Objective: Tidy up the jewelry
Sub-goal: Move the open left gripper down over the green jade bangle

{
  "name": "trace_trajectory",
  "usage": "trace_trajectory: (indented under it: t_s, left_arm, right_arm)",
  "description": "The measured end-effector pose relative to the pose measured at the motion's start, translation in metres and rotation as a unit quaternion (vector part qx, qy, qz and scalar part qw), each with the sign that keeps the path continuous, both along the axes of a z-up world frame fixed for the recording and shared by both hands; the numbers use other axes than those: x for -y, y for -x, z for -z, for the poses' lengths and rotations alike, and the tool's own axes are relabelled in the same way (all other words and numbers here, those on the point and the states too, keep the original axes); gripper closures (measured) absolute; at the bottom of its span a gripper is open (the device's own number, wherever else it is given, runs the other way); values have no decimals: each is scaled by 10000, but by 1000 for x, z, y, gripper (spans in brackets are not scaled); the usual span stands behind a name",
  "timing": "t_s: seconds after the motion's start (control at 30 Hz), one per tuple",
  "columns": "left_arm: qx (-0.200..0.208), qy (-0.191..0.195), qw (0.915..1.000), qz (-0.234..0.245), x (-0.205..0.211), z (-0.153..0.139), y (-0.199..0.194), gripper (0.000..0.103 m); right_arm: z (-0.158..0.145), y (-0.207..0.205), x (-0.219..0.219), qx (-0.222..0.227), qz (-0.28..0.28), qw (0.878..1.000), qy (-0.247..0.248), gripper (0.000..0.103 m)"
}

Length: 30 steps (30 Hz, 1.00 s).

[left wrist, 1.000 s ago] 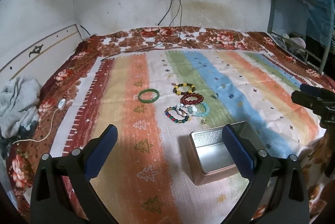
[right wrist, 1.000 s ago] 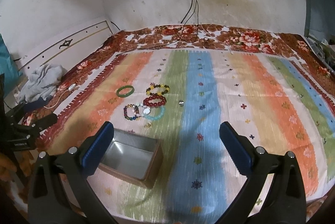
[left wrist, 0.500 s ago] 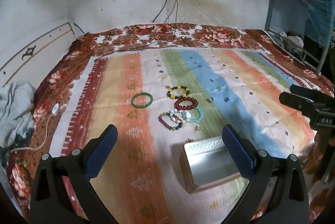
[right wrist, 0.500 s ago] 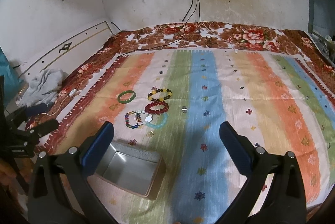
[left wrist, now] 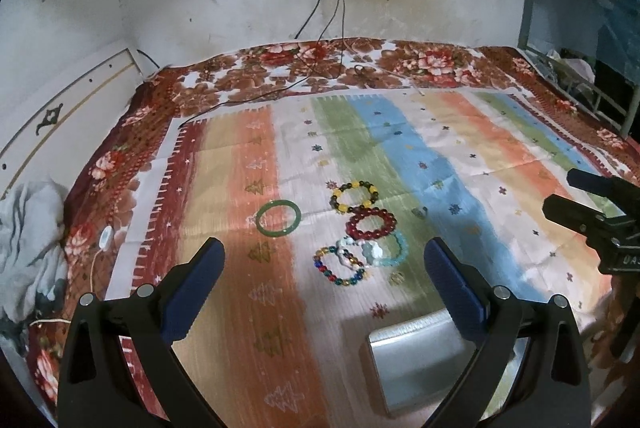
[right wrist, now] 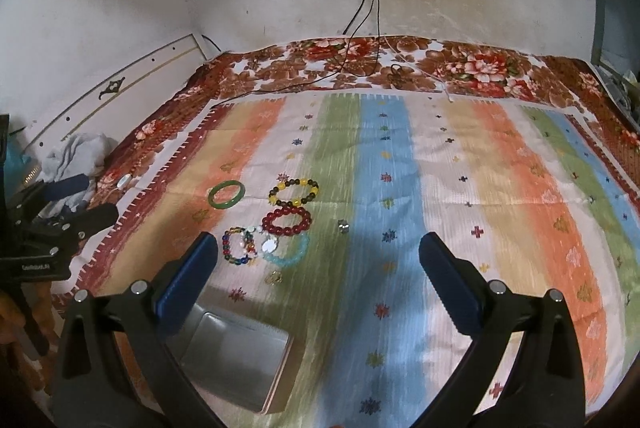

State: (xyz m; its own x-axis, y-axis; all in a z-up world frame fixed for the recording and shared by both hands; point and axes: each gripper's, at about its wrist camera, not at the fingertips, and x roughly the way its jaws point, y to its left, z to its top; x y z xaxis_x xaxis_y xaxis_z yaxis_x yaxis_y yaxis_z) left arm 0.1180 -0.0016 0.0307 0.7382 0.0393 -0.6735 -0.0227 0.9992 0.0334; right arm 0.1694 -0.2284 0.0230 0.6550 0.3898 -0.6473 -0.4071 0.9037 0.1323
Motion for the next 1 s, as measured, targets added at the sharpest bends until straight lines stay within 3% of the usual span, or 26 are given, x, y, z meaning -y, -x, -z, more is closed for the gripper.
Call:
trace_trajectory:
  t_s: [0.5, 0.63, 1.0]
  left_arm:
    - [-397, -166, 9991, -34, -16, 15, -63, 5]
    - [-611, 66, 9980, -164, -30, 23, -83, 5]
    - [-781, 115, 9954, -548, -60, 49, -122, 5]
  right_arm:
    - [19, -57, -13, -290, 45, 9991, 313, 4]
    - [26, -74, -16, -380, 72, 9986, 359, 4]
    - [52, -112, -29, -698, 64, 9963, 507, 4]
